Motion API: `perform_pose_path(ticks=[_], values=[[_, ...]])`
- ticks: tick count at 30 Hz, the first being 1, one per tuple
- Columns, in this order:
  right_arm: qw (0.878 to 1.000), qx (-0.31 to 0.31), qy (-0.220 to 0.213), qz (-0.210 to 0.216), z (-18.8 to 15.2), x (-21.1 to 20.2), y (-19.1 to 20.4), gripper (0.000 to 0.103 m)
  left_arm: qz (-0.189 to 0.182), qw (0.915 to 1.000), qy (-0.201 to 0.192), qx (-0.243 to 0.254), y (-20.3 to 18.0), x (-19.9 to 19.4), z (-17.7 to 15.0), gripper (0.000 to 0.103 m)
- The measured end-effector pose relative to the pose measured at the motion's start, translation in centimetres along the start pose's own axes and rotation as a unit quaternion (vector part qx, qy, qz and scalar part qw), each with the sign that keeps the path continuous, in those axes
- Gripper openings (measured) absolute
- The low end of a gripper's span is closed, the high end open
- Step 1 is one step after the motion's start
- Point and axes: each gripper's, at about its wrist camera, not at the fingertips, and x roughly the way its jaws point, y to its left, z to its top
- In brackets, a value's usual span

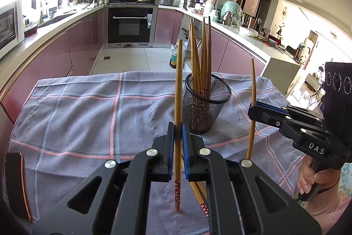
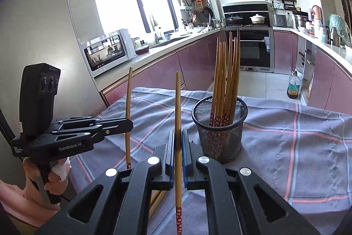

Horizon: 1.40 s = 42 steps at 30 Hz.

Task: Organize utensils
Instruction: 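Lift the left tool's chopstick upright toward the cup while the right tool lifts its chopstick, then lower the left tool's chopstick into the mesh cup while the right tool inserts its chopstick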

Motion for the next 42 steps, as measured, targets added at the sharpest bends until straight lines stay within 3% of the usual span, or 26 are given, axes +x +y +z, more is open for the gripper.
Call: perform_pose_path(ticks=[21,42], values=[[0.998,-0.017,-0.052,0.001,3.3,-1.3,-0.1,0.005,-0.014,0.9990,-0.039,0.016,-1.7,-2.1,2.6,0.008],[0.997,-0.018,-0.080,-0.003,5.5,-2.4,-1.4,0.005,-0.010,0.9977,-0.053,0.042,-3.6,-1.5,4.9,0.008]])
